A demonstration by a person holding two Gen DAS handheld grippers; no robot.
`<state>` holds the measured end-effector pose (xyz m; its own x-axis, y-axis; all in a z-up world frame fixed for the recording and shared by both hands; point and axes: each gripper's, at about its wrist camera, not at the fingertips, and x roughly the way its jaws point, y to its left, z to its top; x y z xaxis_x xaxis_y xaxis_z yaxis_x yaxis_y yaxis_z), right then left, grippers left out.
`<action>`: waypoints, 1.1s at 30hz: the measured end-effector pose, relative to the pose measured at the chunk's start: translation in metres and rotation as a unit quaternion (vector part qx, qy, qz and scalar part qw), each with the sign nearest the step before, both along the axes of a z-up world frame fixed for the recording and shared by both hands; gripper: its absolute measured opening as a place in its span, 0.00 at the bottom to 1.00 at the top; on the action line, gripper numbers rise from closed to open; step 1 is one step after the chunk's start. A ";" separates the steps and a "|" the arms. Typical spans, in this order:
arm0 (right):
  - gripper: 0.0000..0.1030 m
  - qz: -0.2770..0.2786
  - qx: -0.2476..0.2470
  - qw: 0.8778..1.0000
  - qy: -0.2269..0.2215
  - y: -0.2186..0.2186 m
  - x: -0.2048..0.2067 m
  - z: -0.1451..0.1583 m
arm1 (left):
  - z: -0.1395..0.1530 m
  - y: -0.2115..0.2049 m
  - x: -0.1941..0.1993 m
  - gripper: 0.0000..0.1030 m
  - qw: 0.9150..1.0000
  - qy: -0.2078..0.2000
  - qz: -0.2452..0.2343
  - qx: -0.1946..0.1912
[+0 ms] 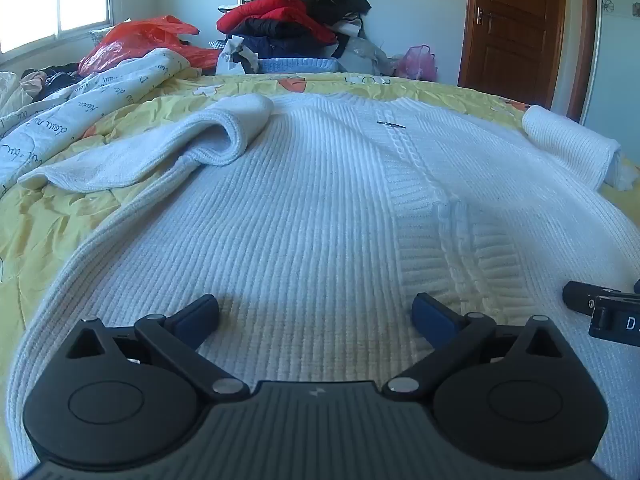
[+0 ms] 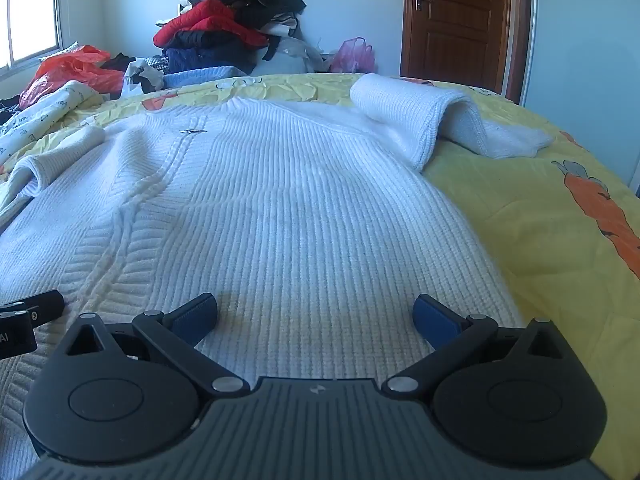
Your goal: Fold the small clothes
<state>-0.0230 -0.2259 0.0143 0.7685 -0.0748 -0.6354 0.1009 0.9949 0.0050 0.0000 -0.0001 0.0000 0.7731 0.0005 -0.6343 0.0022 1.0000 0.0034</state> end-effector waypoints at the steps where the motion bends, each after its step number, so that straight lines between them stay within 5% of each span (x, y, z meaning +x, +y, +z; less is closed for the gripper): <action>1: 0.99 0.000 0.001 1.000 -0.001 0.000 0.000 0.000 | 0.000 0.000 0.000 1.00 1.000 0.000 0.000 -0.002; 33: 0.99 0.000 -0.001 1.000 -0.003 0.000 -0.001 0.000 | 0.001 -0.001 0.002 1.00 1.000 0.013 -0.009 0.005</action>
<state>-0.0240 -0.2254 0.0139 0.7723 -0.0756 -0.6307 0.1006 0.9949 0.0039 0.0023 -0.0014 0.0011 0.7568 -0.0075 -0.6536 0.0206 0.9997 0.0124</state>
